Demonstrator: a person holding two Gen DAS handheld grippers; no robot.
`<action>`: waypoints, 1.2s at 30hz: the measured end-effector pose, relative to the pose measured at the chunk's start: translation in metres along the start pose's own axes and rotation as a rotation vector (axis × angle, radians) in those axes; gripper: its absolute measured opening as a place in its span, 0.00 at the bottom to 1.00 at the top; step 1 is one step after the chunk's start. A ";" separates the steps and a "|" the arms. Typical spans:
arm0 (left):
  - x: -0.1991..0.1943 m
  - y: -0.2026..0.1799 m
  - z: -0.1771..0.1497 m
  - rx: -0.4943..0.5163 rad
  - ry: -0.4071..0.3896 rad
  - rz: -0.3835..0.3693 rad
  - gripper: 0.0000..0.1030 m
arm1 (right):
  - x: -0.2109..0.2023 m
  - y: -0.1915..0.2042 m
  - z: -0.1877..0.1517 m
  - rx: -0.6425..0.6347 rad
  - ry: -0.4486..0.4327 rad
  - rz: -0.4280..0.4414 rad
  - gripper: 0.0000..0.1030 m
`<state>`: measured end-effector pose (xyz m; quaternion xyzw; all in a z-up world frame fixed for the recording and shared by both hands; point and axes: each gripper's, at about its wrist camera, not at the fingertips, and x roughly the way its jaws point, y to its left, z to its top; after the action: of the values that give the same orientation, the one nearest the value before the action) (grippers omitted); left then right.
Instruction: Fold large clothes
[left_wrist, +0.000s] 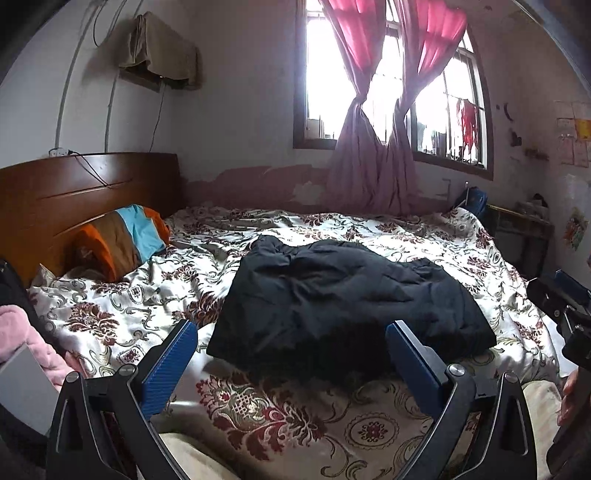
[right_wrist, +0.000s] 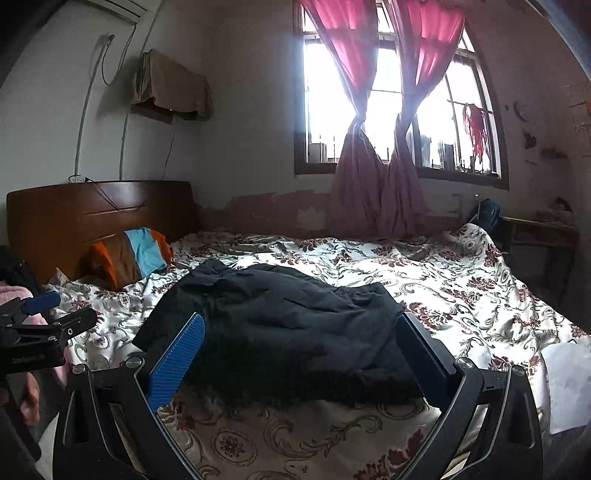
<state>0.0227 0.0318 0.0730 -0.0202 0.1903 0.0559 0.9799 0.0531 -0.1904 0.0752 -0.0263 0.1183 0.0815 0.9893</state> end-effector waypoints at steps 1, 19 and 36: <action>0.001 -0.001 -0.003 0.005 0.002 0.001 0.99 | 0.000 0.000 -0.002 -0.004 0.002 -0.002 0.98; 0.018 -0.005 -0.045 0.021 0.066 0.002 0.99 | 0.019 -0.002 -0.042 -0.009 0.091 -0.020 0.98; 0.020 -0.004 -0.047 0.020 0.074 -0.002 0.99 | 0.021 -0.004 -0.045 -0.001 0.106 -0.018 0.98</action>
<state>0.0246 0.0268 0.0223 -0.0127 0.2268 0.0523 0.9725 0.0631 -0.1943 0.0266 -0.0321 0.1702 0.0711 0.9823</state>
